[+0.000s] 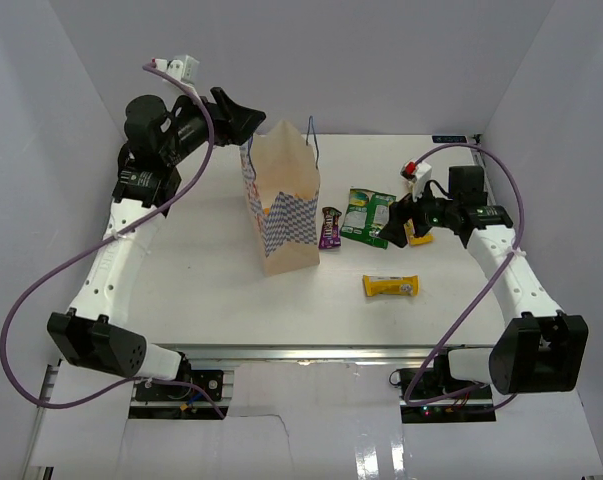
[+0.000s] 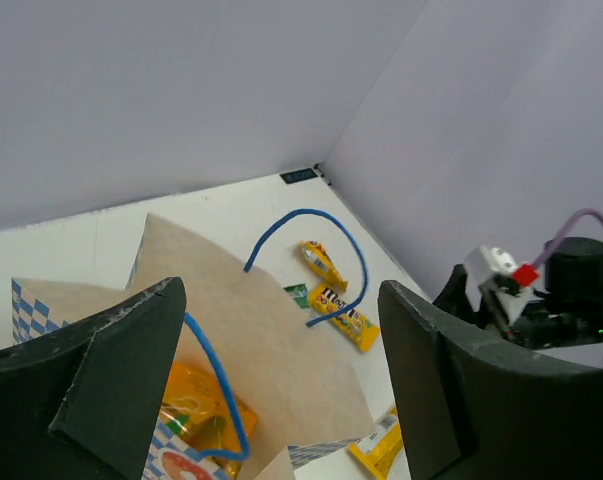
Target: Place the snacks into the paper bag
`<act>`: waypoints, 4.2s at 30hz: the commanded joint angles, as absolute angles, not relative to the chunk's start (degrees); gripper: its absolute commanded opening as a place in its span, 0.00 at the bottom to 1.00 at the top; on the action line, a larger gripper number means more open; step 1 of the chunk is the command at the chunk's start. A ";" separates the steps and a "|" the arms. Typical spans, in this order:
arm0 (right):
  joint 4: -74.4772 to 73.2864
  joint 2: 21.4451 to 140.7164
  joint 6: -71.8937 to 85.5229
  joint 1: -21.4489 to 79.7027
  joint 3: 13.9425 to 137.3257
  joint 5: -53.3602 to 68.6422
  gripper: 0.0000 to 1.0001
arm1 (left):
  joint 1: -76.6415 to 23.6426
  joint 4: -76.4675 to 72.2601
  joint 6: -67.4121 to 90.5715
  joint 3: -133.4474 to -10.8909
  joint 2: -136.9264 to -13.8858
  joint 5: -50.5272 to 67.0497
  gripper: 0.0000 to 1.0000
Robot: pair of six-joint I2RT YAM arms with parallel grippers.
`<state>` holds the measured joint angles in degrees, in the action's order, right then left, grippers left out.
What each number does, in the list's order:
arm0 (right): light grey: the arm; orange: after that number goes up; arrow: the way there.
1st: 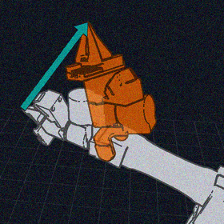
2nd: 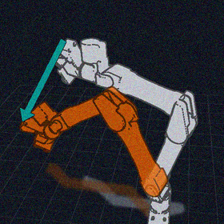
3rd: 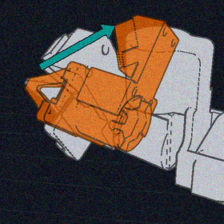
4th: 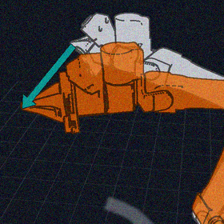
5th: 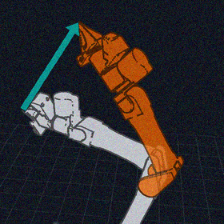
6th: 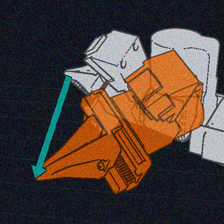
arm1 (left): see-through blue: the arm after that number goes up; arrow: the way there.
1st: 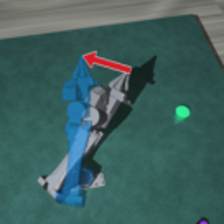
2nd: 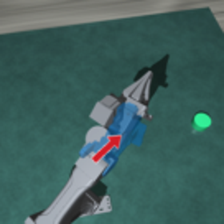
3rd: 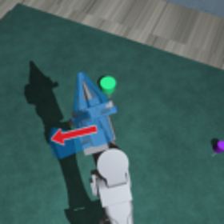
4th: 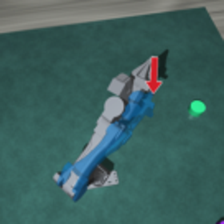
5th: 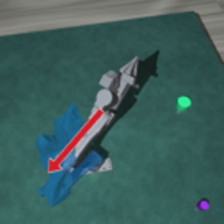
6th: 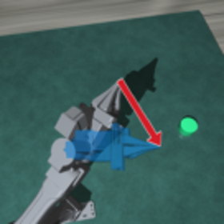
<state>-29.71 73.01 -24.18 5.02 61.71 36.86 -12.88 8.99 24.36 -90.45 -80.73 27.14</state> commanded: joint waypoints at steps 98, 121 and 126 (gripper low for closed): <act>-5.70 92.05 -25.74 42.80 105.38 16.66 0.83 | -13.18 14.51 44.38 -30.23 -24.34 27.94 0.92; -32.70 67.24 -30.15 -6.58 58.02 49.31 0.92 | -65.11 3.50 19.72 -65.32 -87.50 11.86 0.98; -32.70 69.52 -29.44 -10.10 58.27 54.48 0.92 | -66.09 10.54 1.72 -77.86 -103.42 10.90 0.98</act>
<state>-32.25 69.10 -28.93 -7.94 57.84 50.30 -65.87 4.89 16.45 -73.32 -99.96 12.45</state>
